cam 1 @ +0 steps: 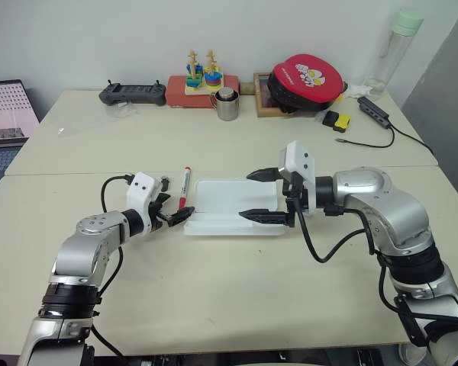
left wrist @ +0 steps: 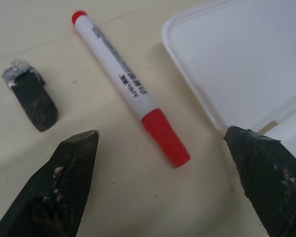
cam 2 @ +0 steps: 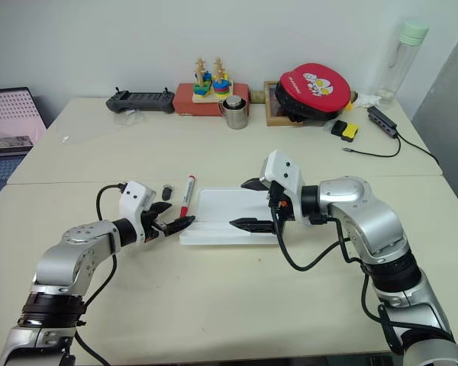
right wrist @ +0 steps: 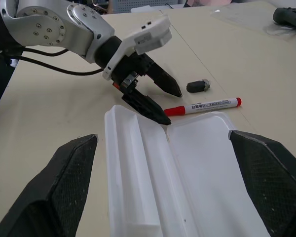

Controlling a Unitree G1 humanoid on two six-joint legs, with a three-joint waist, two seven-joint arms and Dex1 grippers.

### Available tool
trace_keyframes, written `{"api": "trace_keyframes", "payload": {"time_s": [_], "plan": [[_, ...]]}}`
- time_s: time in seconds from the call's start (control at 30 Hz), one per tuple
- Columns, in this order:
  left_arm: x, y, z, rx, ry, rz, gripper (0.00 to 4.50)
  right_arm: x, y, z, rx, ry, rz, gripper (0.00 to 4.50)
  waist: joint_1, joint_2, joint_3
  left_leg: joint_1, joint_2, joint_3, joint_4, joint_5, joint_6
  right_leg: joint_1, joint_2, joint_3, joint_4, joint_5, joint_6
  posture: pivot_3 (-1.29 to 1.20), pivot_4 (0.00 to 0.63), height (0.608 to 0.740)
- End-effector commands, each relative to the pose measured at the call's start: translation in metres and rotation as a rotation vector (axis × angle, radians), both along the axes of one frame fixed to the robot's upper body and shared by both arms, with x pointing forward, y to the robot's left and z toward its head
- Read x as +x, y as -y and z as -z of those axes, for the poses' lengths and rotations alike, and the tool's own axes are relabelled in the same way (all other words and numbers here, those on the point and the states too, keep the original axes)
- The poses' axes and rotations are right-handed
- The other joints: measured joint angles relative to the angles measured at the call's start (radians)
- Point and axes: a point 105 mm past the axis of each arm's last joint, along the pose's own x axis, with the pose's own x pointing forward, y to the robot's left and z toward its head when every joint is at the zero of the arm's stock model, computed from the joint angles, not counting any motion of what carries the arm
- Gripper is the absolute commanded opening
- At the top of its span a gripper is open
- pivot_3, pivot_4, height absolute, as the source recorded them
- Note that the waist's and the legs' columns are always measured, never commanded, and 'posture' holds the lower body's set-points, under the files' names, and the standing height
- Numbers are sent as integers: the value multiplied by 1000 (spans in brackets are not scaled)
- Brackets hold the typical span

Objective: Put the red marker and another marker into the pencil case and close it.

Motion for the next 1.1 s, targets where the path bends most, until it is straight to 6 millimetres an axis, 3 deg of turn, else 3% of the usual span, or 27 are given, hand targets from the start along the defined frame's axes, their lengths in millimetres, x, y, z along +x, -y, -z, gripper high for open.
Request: {"api": "trace_keyframes", "payload": {"time_s": [0.03,0.17,0.33,0.5,0.57,0.77,1.1], "plan": [[-3,1,-17,-20,61,22,3393,0,5,-18,29,66,13,4500,0,0,0,0,0,0,0,0,0,0,0,0,0,0,0,0,150,740],[-6,-11,-28,-55,90,-17,3260,-3,6,-11,18,44,5,4500,1,0,0,0,0,0,0,0,0,0,0,0,0,0,0,0,150,740],[-11,-27,-31,-72,88,-66,3260,-17,0,17,-71,-11,-47,4500,1,0,0,0,0,0,0,0,0,0,0,0,0,0,0,0,150,740],[-12,-36,-22,-19,60,-83,3260,-26,-2,66,-230,-82,-55,4500,2,0,0,0,0,0,0,0,0,0,0,0,0,0,0,0,150,740],[-10,-33,-22,-21,62,-77,3260,-30,-1,77,-263,-111,-60,4500,4,0,0,0,0,0,0,0,0,0,0,0,0,0,0,0,150,740],[-5,-21,-19,-34,61,-45,3260,-34,7,95,-336,-166,-53,4500,6,0,0,0,0,-1,0,0,0,1,0,0,0,0,0,0,150,740],[10,-2,-5,-29,25,-45,3260,-30,8,85,-303,-147,-32,4500,5,0,0,0,0,0,0,0,0,1,0,0,0,0,0,0,150,740]]}}
